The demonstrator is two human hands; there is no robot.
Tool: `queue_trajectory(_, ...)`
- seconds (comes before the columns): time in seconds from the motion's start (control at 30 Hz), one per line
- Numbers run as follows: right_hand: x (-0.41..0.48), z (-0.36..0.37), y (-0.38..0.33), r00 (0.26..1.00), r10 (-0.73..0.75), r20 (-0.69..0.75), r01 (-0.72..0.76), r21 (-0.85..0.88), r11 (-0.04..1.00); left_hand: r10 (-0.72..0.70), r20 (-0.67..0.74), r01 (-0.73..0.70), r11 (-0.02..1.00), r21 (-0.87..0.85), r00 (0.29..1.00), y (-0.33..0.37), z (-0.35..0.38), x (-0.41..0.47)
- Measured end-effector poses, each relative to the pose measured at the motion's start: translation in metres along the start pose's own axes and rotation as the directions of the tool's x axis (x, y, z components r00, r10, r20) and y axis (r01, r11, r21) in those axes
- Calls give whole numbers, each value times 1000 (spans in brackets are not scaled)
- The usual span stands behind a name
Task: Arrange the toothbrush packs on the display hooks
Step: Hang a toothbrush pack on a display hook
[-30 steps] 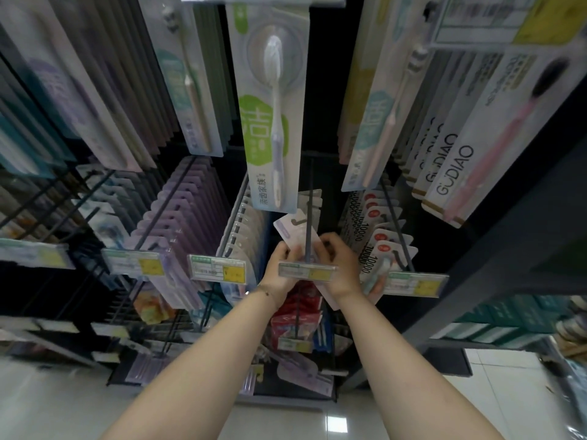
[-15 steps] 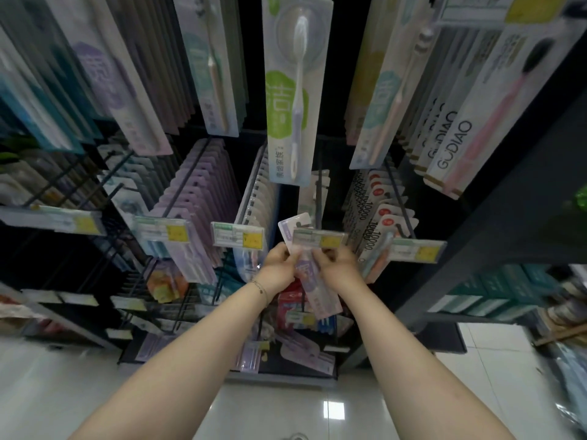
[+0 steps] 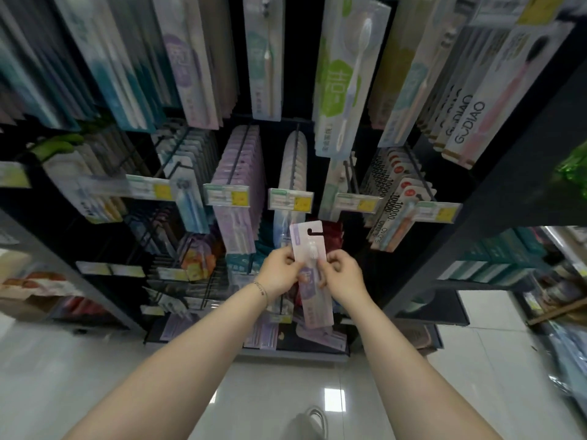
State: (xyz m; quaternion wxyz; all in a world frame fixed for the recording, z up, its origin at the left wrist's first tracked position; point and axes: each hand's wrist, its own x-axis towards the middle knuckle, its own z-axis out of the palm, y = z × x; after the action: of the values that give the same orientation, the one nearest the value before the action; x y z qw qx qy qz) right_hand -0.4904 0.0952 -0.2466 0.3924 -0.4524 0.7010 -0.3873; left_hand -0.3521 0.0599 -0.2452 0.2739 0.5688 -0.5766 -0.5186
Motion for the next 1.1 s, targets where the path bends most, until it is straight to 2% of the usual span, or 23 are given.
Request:
queue_trajectory(0.27,-27,14,-64,978,-203,-45,204,19,979,232,-96,-239,968,-75,968,36,-58,-33)
queue_trajectory(0.4,-35,18,-89,964,-254,-76,250,-59,967,330,-169,-345,936,-68,929,64,-84,-42)
queue_trajectory(0.57,-47,21,-127,938,-325,-125,332,40,943,440,-209,-464,882,-80,873,100,-112,-57)
queue_trajectory(0.73,-47,21,-161,890,-408,-201,427,60,902,481,-195,-494,869,-24,855,124,-133,-65)
queue_trajectory(0.87,-44,20,-185,867,-437,-240,454,18,891,497,-238,-518,855,-33,835,140,-143,-61)
queue_trajectory(1.0,-34,24,-200,874,-432,-223,451,39,892,482,-280,-505,863,-12,830,147,-150,-49)
queue_trajectory(1.1,-23,27,-206,864,-465,-191,469,-29,883,457,-289,-480,877,-10,841,143,-155,-36)
